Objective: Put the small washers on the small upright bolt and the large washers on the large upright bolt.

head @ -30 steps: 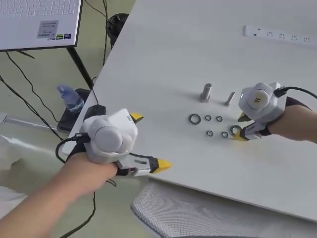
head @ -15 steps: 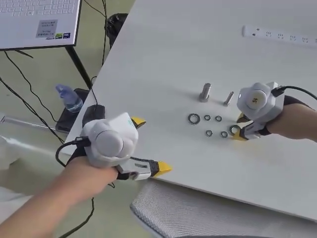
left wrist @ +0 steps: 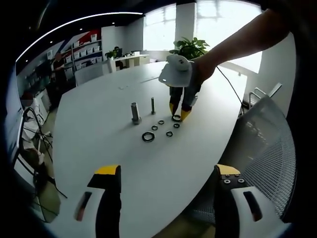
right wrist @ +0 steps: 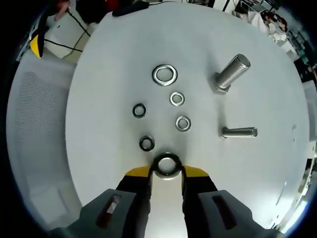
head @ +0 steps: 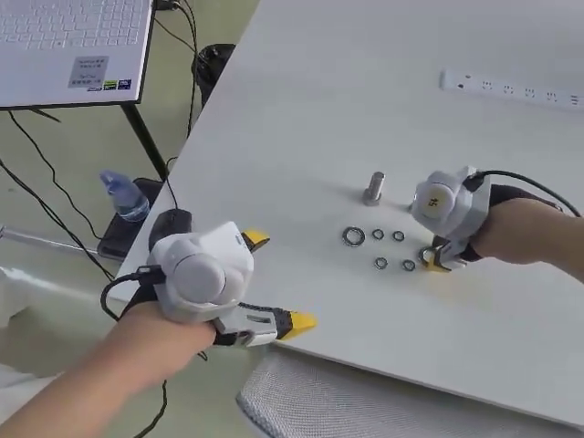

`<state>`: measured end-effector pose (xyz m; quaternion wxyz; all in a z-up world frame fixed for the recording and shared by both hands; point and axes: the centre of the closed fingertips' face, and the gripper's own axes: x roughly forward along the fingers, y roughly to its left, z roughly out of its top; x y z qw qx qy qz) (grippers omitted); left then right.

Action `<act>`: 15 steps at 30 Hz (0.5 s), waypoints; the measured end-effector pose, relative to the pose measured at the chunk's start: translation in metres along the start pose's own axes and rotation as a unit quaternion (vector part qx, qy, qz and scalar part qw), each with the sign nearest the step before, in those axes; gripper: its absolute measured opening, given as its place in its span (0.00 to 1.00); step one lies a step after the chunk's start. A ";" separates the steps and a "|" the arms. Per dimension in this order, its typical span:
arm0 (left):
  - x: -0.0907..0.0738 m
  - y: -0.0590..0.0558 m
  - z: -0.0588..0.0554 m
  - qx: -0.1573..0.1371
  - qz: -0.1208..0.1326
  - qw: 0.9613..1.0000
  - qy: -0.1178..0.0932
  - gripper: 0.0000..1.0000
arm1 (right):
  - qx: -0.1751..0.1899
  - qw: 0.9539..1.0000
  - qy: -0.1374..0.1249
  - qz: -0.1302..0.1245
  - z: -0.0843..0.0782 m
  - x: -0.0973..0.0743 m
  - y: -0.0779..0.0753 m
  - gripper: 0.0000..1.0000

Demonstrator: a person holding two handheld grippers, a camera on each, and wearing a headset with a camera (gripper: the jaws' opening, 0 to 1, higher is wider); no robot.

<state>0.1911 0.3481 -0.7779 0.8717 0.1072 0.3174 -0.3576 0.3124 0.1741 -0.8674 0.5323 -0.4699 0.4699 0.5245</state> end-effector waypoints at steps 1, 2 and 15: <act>0.000 -0.001 -0.001 0.001 -0.001 1.000 0.001 0.76 | -0.001 1.000 0.000 0.000 0.000 0.000 0.000 0.23; -0.001 -0.002 -0.003 0.001 -0.001 1.000 0.002 0.75 | -0.002 1.000 0.001 0.000 0.000 0.000 0.000 0.23; -0.006 -0.004 -0.002 -0.001 0.003 1.000 0.001 0.72 | 0.022 0.999 -0.035 0.008 0.000 -0.002 0.001 0.21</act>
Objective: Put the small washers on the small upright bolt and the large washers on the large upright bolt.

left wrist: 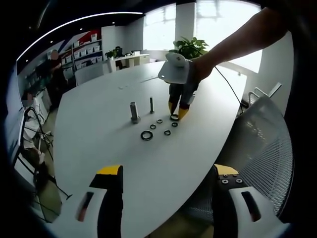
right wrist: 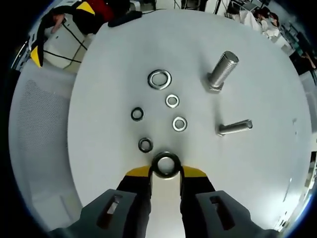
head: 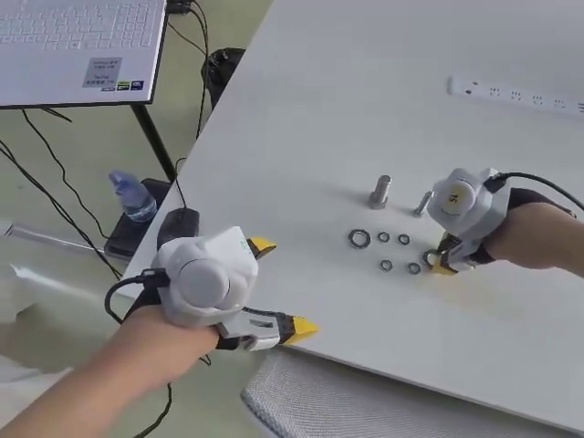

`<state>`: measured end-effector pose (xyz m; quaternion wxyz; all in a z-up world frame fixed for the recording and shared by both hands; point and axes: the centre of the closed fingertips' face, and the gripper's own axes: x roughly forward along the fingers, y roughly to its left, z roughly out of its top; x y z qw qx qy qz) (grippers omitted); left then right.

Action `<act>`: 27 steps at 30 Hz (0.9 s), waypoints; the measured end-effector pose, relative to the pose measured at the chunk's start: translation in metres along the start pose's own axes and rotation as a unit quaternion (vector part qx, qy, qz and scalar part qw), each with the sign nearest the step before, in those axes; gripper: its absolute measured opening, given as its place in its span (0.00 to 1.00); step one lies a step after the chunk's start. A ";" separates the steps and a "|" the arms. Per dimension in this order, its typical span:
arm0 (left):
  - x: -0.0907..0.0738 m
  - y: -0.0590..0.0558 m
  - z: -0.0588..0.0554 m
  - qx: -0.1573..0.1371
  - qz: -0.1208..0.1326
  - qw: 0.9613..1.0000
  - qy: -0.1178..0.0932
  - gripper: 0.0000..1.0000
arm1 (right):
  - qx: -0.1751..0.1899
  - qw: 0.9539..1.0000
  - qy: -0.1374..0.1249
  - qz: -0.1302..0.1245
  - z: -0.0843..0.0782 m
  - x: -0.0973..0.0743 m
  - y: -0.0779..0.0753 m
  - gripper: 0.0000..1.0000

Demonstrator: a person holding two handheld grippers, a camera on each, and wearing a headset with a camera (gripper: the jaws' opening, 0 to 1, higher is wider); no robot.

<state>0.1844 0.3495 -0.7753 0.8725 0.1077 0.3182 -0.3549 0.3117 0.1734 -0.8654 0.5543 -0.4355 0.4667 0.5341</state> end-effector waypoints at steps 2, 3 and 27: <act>-0.001 0.001 0.000 0.001 0.001 1.000 0.000 0.72 | -0.002 1.000 0.003 0.000 0.000 0.000 0.000 0.21; -0.001 0.000 -0.001 -0.001 0.001 1.000 0.000 0.72 | -0.002 1.000 0.005 0.001 0.000 0.000 0.000 0.21; -0.002 0.003 0.000 -0.001 -0.002 1.000 -0.004 0.71 | 0.003 1.000 0.014 0.020 0.007 -0.037 -0.001 0.21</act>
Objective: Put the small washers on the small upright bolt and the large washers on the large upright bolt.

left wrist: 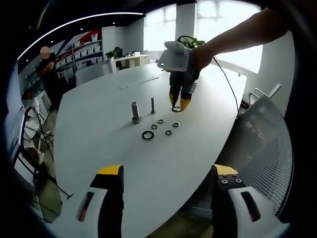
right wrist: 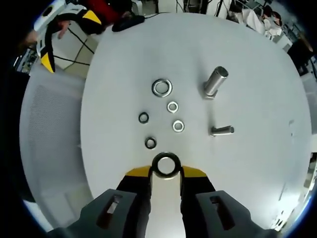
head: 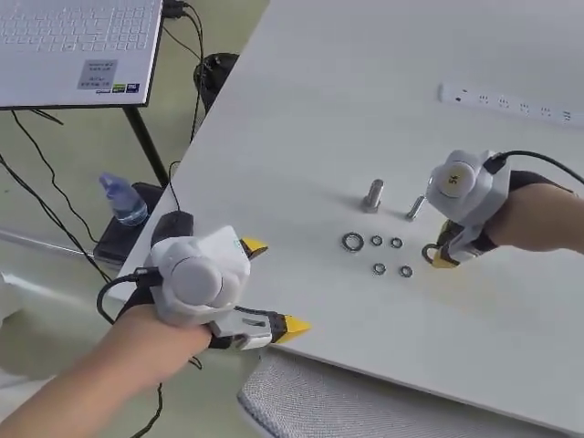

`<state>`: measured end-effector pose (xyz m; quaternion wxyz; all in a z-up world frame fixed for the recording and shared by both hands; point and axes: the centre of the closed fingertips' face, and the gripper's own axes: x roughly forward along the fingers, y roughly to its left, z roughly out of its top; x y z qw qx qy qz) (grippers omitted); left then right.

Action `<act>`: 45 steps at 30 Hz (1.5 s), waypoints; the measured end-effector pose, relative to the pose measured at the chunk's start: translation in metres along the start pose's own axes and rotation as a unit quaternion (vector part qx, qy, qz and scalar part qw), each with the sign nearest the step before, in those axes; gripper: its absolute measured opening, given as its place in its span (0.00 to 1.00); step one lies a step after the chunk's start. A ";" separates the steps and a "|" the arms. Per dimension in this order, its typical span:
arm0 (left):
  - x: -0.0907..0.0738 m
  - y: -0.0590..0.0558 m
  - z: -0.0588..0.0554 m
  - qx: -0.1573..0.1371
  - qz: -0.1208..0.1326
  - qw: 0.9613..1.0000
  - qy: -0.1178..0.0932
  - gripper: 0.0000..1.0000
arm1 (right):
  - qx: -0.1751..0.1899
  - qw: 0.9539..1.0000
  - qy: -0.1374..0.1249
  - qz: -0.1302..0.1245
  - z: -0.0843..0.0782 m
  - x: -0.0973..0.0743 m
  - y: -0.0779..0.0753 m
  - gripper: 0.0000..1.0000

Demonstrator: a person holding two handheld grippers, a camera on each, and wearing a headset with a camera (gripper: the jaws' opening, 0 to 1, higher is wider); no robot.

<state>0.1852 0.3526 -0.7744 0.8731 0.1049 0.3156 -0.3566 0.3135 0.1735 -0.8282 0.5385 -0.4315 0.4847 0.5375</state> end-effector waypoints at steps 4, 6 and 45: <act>0.000 0.001 0.000 0.002 -0.001 1.000 0.000 0.71 | 0.005 1.000 -0.009 0.006 0.006 -0.010 0.003 0.21; -0.001 0.001 0.001 0.003 -0.001 1.000 -0.001 0.71 | 0.002 1.000 -0.009 0.007 0.007 -0.012 0.005 0.21; 0.004 0.001 -0.008 -0.013 0.000 1.000 -0.004 0.79 | -0.029 0.999 -0.026 -0.005 0.064 -0.038 -0.032 0.21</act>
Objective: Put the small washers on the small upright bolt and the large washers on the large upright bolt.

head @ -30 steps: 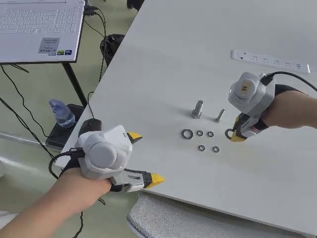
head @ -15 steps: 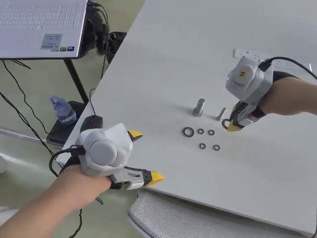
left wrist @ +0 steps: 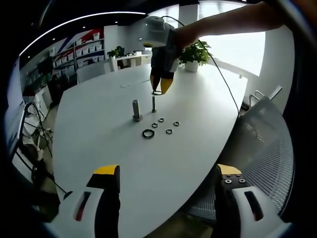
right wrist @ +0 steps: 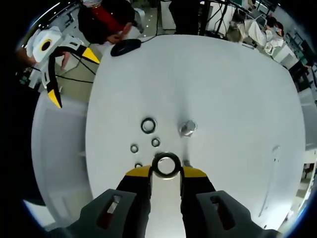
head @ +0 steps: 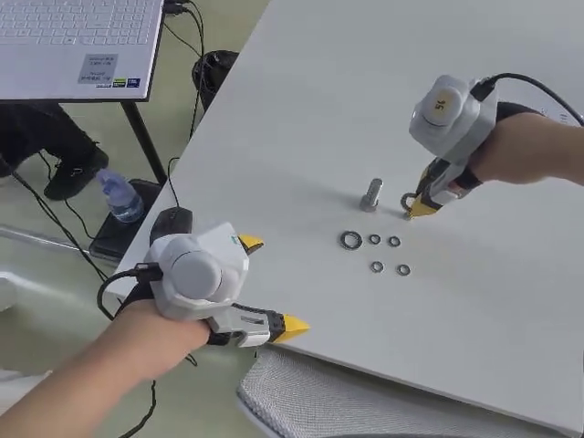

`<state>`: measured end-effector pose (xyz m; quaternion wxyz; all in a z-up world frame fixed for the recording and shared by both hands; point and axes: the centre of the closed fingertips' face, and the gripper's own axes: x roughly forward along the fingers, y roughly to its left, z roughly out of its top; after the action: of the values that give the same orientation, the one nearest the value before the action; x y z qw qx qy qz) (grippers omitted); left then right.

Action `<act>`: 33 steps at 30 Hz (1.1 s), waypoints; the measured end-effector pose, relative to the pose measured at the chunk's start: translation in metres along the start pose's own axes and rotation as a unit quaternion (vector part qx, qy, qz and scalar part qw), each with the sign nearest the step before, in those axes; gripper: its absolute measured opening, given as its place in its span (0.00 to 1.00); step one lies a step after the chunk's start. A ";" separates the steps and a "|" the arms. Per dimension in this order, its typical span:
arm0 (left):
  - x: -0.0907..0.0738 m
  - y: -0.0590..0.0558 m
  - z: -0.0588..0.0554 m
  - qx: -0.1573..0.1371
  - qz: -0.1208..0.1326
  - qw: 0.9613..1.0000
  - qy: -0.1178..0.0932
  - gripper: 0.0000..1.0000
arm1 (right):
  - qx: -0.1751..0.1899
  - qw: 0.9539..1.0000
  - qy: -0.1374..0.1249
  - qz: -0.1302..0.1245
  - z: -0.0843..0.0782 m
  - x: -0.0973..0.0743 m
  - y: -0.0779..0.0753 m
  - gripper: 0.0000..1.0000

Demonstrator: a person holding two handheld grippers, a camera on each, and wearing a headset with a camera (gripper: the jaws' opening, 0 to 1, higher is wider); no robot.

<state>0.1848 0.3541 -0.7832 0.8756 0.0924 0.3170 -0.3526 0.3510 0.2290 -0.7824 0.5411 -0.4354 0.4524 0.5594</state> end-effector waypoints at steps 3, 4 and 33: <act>0.002 0.000 0.000 -0.002 -0.001 1.000 -0.002 0.80 | -0.007 1.000 0.000 -0.003 0.004 0.001 -0.002 0.21; 0.002 0.000 0.000 -0.002 -0.001 1.000 -0.001 0.80 | -0.014 1.000 0.000 -0.004 0.011 0.004 -0.006 0.21; 0.001 0.004 -0.004 -0.019 0.005 1.000 -0.001 0.81 | -0.031 0.999 -0.017 -0.023 0.045 0.029 -0.035 0.22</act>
<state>0.1862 0.3578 -0.7874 0.8795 0.0772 0.3218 -0.3420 0.3852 0.2788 -0.8021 0.5481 -0.4525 0.4155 0.5676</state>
